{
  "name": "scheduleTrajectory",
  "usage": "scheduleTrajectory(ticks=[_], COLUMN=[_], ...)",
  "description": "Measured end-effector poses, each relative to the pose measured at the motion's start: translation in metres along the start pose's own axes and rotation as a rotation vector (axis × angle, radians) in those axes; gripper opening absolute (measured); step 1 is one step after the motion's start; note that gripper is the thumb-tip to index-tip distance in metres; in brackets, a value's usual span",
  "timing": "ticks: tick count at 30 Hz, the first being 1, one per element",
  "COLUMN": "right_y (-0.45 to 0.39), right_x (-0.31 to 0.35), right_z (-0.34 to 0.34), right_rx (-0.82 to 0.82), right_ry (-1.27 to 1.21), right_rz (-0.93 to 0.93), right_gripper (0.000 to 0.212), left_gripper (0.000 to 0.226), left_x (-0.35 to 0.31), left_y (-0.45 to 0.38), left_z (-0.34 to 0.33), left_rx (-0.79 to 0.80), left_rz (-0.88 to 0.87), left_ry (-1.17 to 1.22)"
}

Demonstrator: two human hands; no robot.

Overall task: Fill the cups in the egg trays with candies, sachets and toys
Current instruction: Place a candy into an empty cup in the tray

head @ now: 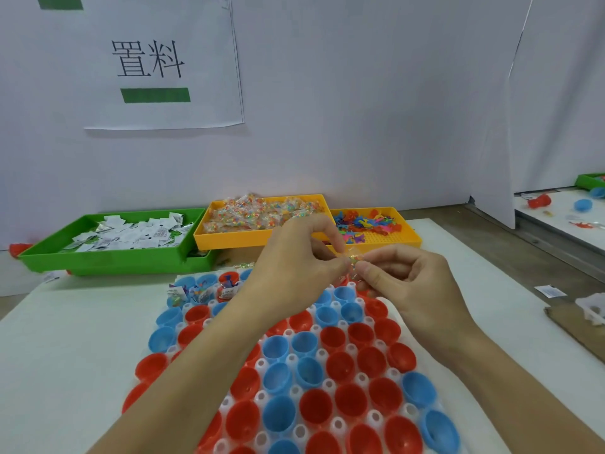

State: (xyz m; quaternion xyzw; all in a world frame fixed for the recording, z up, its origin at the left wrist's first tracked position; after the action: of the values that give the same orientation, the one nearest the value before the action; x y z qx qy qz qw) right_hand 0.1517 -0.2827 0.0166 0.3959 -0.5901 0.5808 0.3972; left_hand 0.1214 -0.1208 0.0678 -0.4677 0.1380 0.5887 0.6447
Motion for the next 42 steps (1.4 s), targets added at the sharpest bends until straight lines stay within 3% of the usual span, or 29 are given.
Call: scheduleTrajectory(ticks=[8,11,14,19,25,29,31,34,37,42], right_y=[0.001,0.0,0.0,0.001,0.005,0.003,0.004,0.005,0.004,-0.003], right_x=[-0.004,-0.006,-0.005,-0.001,0.002,0.0,0.003,0.008,0.008,0.008], right_z=[-0.001,-0.002,0.0,0.0,-0.001,-0.002,-0.004,-0.004,0.0,0.01], right_rx=[-0.031,-0.035,-0.047,-0.029,0.004,0.037,0.073,0.061,0.054,0.041], right_ry=[-0.088,-0.094,-0.039,-0.045,-0.043,-0.138,-0.175,-0.075,0.005,0.168], right_rz=[-0.163,-0.187,-0.157,-0.132,-0.083,-0.144,-0.155,-0.076,-0.06,0.013], right_gripper=[0.023,0.004,0.006,0.018,0.032,0.012,0.016,0.022,0.015,0.018], left_gripper=[0.01,0.014,0.005,0.004,0.017,0.012,0.013,0.013,0.017,0.021], left_x=[-0.006,-0.005,0.0,0.008,0.013,0.012,0.011,0.008,0.007,0.007], left_y=[0.0,-0.001,-0.001,-0.002,0.0,-0.001,-0.003,-0.002,-0.001,0.002], left_z=[-0.008,-0.007,-0.006,-0.007,-0.012,-0.009,-0.007,-0.007,-0.009,-0.013], left_rx=[0.024,-0.014,-0.046,0.049,0.144,0.115,0.082,0.053,0.038,0.139], left_rz=[-0.139,-0.148,-0.058,0.09,0.205,0.148,0.085,-0.012,-0.051,-0.042], left_ry=[-0.06,-0.07,0.033,0.17,0.247,0.173,0.084,-0.014,-0.062,-0.078])
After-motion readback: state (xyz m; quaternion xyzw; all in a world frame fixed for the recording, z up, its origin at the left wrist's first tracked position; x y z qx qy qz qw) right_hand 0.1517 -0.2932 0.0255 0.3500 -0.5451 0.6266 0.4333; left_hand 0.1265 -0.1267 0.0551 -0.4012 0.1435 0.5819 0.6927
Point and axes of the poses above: each hand's wrist, its own y-axis away from the middle knuckle, its own z-axis out of the back of the hand, x = y × z, the point moved 3 cm from there along -y, towards the middle knuckle, and after that the axes turned 11 degrees about -x, right-handed, at the moved point
